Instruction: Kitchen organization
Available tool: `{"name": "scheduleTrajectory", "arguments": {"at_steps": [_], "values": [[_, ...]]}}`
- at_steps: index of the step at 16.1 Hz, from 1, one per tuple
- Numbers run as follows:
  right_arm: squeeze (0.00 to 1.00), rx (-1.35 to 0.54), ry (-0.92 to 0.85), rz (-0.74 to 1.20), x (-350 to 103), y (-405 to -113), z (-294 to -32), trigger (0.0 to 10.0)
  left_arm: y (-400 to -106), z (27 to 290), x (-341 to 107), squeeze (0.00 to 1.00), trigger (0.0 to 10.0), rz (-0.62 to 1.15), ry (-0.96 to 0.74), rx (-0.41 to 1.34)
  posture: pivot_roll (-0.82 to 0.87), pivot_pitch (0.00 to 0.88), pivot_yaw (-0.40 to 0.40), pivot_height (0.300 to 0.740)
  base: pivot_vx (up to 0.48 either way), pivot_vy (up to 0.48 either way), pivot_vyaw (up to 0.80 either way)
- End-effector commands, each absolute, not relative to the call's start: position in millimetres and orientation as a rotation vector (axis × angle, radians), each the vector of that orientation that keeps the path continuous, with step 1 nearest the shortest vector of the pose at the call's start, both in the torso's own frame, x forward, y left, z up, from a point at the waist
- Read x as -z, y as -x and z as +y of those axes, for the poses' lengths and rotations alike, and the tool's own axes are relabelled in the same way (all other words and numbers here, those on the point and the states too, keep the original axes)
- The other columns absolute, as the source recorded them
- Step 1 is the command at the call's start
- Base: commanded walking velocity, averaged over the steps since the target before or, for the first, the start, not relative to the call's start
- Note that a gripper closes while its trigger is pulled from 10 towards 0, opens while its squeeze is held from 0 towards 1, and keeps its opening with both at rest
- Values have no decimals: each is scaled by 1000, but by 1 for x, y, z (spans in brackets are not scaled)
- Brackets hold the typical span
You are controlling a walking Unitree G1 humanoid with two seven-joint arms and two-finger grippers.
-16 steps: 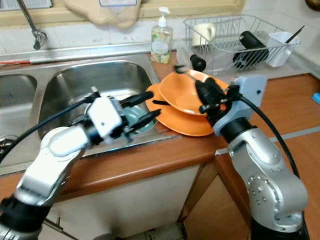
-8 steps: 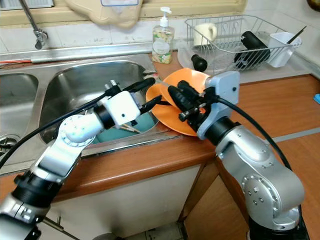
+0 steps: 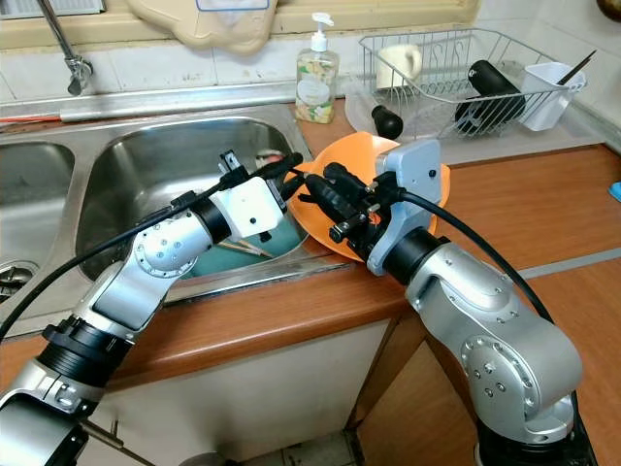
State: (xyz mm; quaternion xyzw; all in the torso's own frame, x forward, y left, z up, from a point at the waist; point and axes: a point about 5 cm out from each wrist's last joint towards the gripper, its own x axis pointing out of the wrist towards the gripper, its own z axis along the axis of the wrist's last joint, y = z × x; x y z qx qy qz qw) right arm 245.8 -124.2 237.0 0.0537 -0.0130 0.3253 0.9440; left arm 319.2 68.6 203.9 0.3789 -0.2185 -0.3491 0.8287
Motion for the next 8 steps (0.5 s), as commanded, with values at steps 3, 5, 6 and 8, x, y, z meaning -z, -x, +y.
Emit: {"name": "scheduleTrajectory", "arguments": {"at_steps": [3,5,6,8], "values": [[0,-685,-105,-51,-244,-243,-120,0,-322,64,-207,0,0,-483,-836,751,-101,0,-1,740,0,0,0],[0,-683,-104,-50,-244,-244,-120,0,-322,65,-207,0,0,-486,-846,754,-101,0,-2,740,0,0,0],[0,-680,-100,-46,-244,-244,-120,8235,-323,65,-206,0,0,-488,-861,754,-101,0,-3,740,0,0,0],[0,-678,-93,-40,-244,-245,-119,10000,-323,66,-206,0,0,-488,-874,755,-101,0,-3,740,0,0,0]]}}
